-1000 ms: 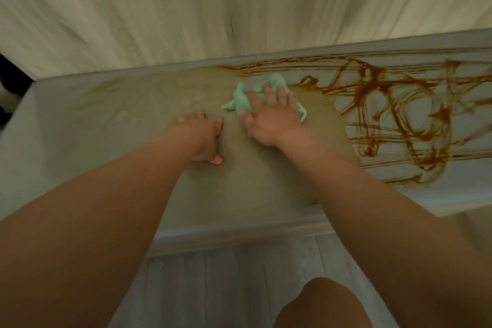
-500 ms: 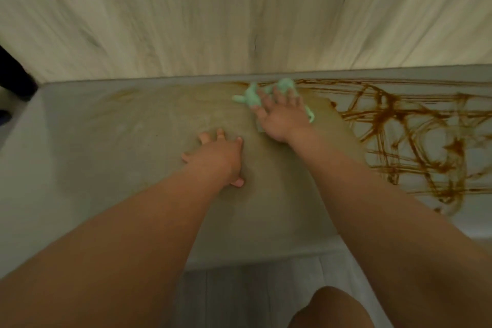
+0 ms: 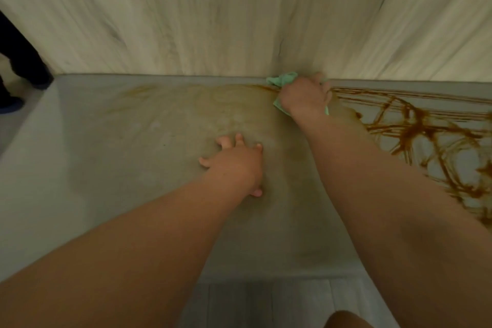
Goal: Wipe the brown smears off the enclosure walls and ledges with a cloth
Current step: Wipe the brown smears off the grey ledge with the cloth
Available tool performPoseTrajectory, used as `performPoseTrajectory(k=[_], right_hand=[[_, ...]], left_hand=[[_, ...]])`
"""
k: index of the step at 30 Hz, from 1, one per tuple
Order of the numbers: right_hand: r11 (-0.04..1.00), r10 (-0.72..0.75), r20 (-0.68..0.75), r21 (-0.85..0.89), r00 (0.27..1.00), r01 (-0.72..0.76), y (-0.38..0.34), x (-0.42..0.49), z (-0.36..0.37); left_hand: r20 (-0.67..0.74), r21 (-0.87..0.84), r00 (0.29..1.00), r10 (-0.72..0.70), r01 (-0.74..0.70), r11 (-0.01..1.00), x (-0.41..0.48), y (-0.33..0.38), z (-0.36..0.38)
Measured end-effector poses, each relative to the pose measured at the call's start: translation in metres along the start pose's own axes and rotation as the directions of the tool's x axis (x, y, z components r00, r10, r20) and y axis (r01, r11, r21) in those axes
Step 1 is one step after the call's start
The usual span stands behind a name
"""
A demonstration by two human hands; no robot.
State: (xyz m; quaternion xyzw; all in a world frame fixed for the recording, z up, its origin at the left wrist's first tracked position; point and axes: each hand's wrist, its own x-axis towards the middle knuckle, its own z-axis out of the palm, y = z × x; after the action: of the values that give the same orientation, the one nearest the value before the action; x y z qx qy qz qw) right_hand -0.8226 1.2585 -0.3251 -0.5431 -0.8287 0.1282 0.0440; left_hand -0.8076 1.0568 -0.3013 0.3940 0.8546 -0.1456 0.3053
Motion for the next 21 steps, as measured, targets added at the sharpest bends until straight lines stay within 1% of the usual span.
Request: performPoseTrajectory(k=[1,2,3,4,5,6,8,9,10,11,12,13,15,16,17,18,19,21], right_hand=[[1.0,-0.007,0.012,-0.001,1.0,0.007,-0.009,-0.001,0.002],[0.999,-0.045,0.035,-0.024,0.998,0.046,-0.017,-0.005,0.003],[0.991,-0.118,0.069,-0.061,0.991,0.122,-0.026,-0.009,0.004],[0.968,-0.221,0.111,-0.098,0.969,0.232,-0.034,-0.014,0.005],[0.928,-0.336,0.155,-0.117,0.929,0.354,-0.04,-0.02,0.005],[0.873,-0.448,0.199,-0.112,0.872,0.475,-0.043,-0.025,0.007],[0.762,-0.613,0.255,-0.06,0.748,0.645,-0.038,-0.034,0.009],[0.722,-0.662,0.265,-0.027,0.701,0.692,-0.029,-0.035,0.009],[0.695,-0.692,0.271,-0.001,0.669,0.719,-0.016,-0.034,0.008],[0.687,-0.701,0.273,0.011,0.659,0.726,-0.003,-0.029,0.007],[0.709,-0.68,0.267,0.001,0.683,0.705,0.012,-0.023,0.005],[0.758,-0.624,0.255,-0.03,0.738,0.651,0.028,-0.015,0.002],[0.878,-0.435,0.213,-0.113,0.875,0.465,0.058,-0.003,-0.006],[0.919,-0.344,0.196,-0.132,0.918,0.372,0.068,-0.001,-0.009],[0.938,-0.287,0.195,-0.142,0.938,0.317,0.072,-0.004,-0.009],[0.94,-0.274,0.209,-0.146,0.939,0.307,0.073,-0.011,-0.008],[0.932,-0.298,0.223,-0.144,0.928,0.334,0.073,-0.021,-0.006],[0.894,-0.4,0.236,-0.112,0.886,0.433,0.076,-0.047,-0.002]], left_hand=[[-0.003,-0.001,1.0,0.001,-0.001,1.0,0.0,0.0,0.0],[-0.003,-0.002,1.0,0.001,-0.001,1.0,0.0,0.0,0.0],[-0.003,-0.002,1.0,0.001,-0.001,1.0,0.0,0.0,0.0],[-0.002,-0.003,1.0,0.0,0.0,1.0,0.001,0.0,0.001],[0.001,-0.001,1.0,-0.002,0.002,1.0,0.002,0.001,0.001],[0.004,0.001,1.0,-0.005,0.005,1.0,0.002,0.001,0.001],[0.007,0.001,1.0,-0.008,0.008,1.0,0.002,0.0,0.002],[0.001,0.002,1.0,-0.006,0.006,1.0,0.002,0.001,0.002],[-0.008,0.004,1.0,-0.005,0.005,1.0,0.002,0.001,0.003],[-0.018,0.004,1.0,-0.007,0.007,1.0,0.002,0.001,0.004],[-0.021,0.008,1.0,-0.01,0.01,1.0,0.002,0.001,0.005],[-0.018,0.01,1.0,-0.018,0.018,1.0,0.003,0.001,0.006],[-0.012,0.008,1.0,-0.029,0.029,1.0,0.005,0.002,0.007],[-0.012,0.009,1.0,-0.029,0.029,1.0,0.007,0.002,0.007],[-0.015,0.01,1.0,-0.025,0.026,1.0,0.007,0.002,0.006],[-0.021,0.009,1.0,-0.023,0.023,1.0,0.006,0.002,0.006],[-0.029,0.013,0.999,-0.019,0.02,1.0,0.007,0.002,0.007],[-0.046,0.047,0.999,-0.01,0.012,0.999,0.014,0.0,0.011]])
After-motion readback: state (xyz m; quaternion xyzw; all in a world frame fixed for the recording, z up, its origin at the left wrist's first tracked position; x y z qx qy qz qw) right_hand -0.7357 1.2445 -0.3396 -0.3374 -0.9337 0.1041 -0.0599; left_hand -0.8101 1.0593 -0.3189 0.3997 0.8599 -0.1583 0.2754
